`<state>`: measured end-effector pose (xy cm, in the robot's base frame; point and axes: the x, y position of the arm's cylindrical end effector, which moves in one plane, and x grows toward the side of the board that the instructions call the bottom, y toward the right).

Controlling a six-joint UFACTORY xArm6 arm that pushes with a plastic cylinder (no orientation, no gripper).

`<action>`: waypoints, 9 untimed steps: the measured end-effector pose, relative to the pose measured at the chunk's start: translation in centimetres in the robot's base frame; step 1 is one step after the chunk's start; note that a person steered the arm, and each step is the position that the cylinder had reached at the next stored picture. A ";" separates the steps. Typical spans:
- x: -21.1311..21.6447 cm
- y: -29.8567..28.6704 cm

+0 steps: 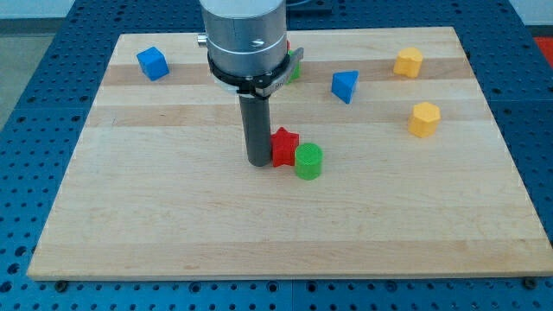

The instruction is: Separate the red star and green circle from each other

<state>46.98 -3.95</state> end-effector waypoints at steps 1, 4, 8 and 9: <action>-4.5 1.8; -4.5 -2.1; 14.6 10.2; 13.6 10.2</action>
<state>60.59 6.24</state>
